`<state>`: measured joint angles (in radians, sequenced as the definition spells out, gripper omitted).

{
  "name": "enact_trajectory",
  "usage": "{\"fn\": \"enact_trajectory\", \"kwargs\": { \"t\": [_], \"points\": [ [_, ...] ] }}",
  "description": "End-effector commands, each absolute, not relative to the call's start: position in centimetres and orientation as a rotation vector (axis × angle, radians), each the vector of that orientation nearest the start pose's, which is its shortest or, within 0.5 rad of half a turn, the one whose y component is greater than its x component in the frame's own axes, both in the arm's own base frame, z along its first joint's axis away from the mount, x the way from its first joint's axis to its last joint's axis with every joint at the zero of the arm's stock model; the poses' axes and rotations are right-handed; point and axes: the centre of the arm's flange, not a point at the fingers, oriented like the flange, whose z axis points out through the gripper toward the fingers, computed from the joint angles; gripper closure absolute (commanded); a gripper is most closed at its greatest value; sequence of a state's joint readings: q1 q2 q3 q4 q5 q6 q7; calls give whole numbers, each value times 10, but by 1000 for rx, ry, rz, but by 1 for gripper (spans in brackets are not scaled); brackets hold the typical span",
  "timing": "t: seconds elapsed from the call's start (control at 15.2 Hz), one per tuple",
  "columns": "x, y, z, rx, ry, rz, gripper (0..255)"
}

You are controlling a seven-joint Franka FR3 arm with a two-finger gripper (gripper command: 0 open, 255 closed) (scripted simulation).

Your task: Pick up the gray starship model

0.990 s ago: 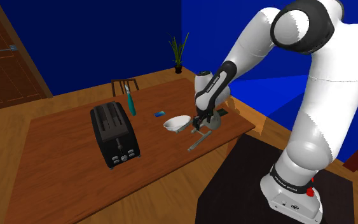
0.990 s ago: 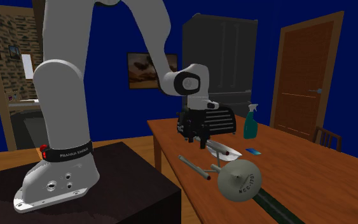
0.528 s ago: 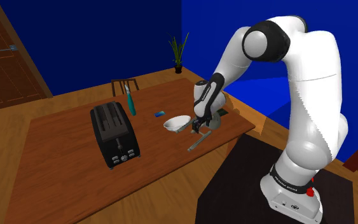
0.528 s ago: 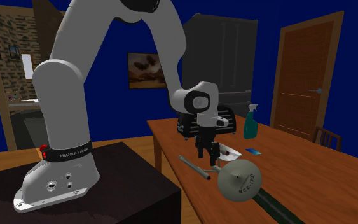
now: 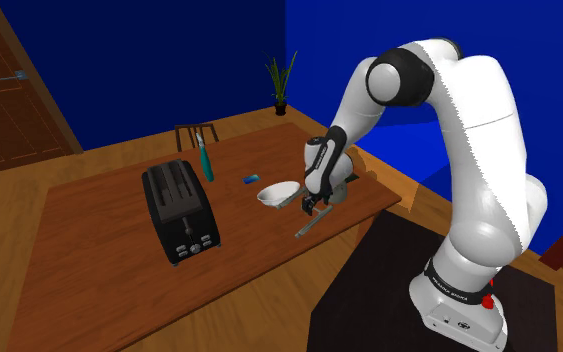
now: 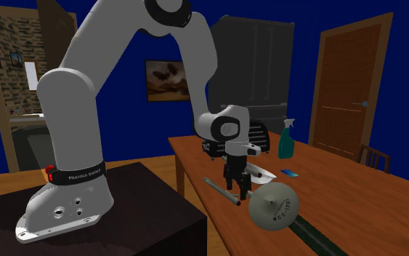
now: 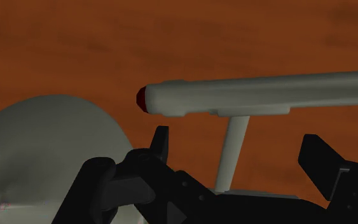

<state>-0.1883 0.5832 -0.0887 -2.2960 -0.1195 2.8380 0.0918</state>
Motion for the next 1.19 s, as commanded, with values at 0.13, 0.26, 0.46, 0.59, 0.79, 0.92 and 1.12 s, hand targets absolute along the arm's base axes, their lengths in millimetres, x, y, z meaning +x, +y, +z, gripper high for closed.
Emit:
{"fn": "enact_trajectory", "kwargs": {
  "t": [0.13,0.26,0.46,0.59,0.79,0.92,1.12],
  "points": [
    [488,-137,90,-3196,386,78,255],
    [487,-137,90,-3196,386,78,255],
    [488,-137,90,-3196,386,78,255],
    [487,-137,90,-3196,386,78,255],
    [487,-137,106,-3196,386,78,255],
    [487,-137,116,-3196,386,78,255],
    [487,-137,132,-3196,386,78,255]
  ]
}}
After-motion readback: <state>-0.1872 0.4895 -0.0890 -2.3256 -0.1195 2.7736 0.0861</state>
